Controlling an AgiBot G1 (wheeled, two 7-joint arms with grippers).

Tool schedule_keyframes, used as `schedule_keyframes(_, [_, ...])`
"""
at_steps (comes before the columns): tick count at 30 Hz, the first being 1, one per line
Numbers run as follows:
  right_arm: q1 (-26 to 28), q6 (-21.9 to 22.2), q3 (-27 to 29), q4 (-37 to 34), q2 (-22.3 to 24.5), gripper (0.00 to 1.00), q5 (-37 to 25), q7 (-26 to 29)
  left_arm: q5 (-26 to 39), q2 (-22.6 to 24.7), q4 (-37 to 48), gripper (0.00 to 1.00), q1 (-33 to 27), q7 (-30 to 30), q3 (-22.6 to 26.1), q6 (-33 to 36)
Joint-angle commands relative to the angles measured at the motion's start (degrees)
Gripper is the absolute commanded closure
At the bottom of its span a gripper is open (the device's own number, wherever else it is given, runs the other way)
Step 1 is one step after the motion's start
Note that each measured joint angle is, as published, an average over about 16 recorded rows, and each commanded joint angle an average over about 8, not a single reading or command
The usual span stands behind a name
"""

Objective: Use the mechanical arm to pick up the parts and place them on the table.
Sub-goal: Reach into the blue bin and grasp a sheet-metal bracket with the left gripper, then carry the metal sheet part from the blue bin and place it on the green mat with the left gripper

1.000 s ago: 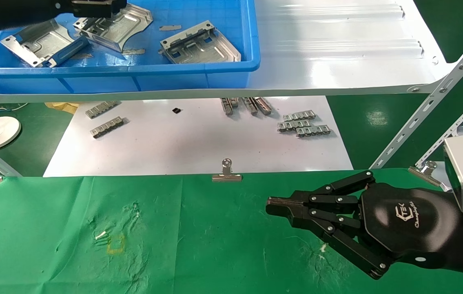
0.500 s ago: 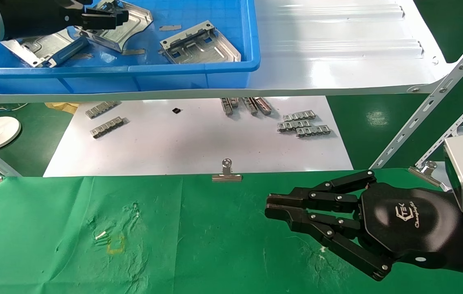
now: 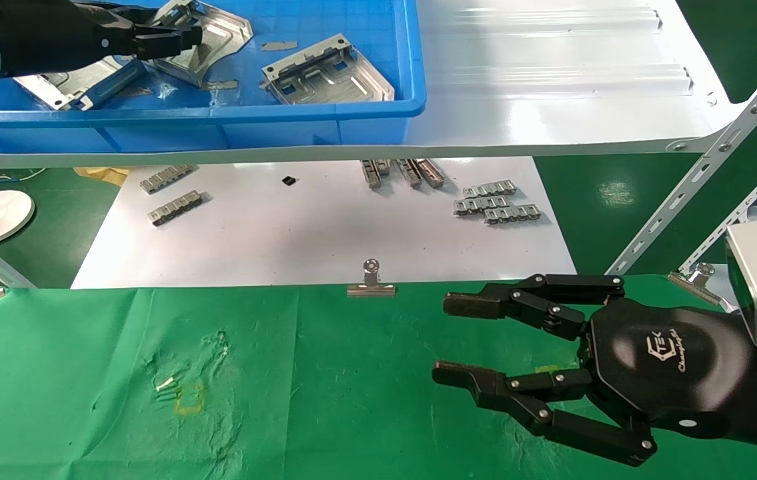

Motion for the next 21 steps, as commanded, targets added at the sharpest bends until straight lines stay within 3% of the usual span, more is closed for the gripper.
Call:
schedule_keyframes(1, [0.0,0.0,0.0,0.0,0.0,0.0,0.0,0.0,0.2,-0.1,-0.1,1.0,-0.1,0.2,0.1,0.2])
schedule_keyframes(12, [0.0,0.0,0.0,0.0,0.0,0.0,0.0,0.0,-0.1,-1.3,-0.2,1.0,-1.0,0.1,-0.1,5.8])
schedule_keyframes(21, [0.0,0.0,0.0,0.0,0.0,0.0,0.0,0.0,-4.8,-3.6,-2.9,1.0,-1.4,4.9,-3.2,14.6])
